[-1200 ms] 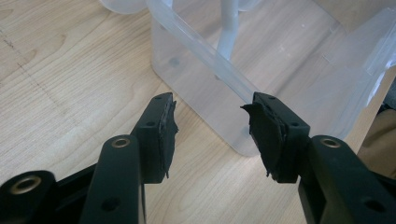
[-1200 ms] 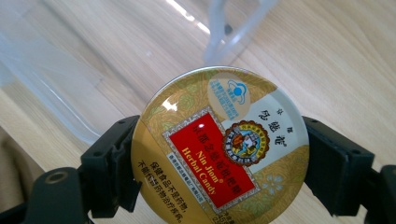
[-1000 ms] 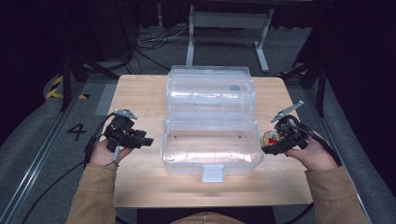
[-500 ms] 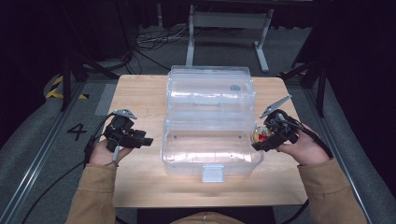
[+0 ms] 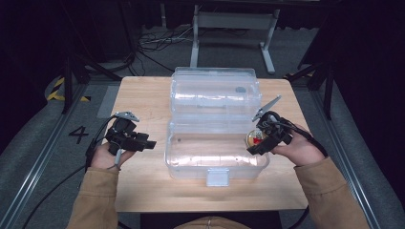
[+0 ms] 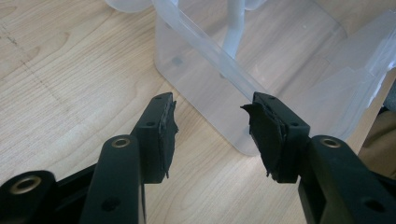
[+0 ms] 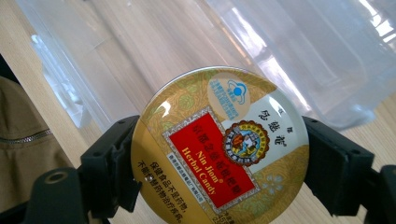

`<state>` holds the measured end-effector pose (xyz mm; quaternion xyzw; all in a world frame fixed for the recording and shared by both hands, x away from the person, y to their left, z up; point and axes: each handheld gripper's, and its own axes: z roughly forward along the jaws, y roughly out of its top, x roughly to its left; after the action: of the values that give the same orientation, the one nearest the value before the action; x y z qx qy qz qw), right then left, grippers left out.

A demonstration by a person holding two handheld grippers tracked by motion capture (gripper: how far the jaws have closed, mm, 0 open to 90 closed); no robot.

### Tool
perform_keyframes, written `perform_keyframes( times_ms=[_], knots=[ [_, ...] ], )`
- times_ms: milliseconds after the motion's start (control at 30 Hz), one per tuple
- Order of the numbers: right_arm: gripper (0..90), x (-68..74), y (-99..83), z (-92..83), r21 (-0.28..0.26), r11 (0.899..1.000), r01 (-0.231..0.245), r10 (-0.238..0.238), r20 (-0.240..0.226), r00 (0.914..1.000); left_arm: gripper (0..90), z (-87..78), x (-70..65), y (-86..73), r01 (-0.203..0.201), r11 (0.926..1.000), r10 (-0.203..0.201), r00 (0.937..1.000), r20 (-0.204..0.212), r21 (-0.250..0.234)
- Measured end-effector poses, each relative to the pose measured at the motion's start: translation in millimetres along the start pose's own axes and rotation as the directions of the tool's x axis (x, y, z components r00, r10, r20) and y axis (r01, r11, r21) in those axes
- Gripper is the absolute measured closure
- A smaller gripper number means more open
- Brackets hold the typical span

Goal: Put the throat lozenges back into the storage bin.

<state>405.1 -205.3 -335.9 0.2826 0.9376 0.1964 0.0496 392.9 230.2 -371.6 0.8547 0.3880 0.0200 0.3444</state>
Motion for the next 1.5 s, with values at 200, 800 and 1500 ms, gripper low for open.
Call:
perform_keyframes(
  times_ms=[200,800,1500],
  knots=[
    [20.4,3.2,5.2,11.4,0.027,1.0,0.009,-0.009,-0.01,0.9999,50.6,-0.2,0.3,-0.1,-0.001,1.0,0.001,1.0,0.0,0.001],
    [20.4,0.3,8.6,46.8,0.126,0.992,-0.003,0.007,-0.026,0.9996,50.6,-0.2,0.9,-0.7,0.005,1.0,-0.005,1.0,-0.001,0.0],
    [20.4,0.0,-1.1,67.9,0.171,0.984,-0.052,0.053,-0.004,0.9986,50.6,0.4,1.6,-0.9,0.006,1.0,-0.006,1.0,-0.002,0.004]
  ],
)
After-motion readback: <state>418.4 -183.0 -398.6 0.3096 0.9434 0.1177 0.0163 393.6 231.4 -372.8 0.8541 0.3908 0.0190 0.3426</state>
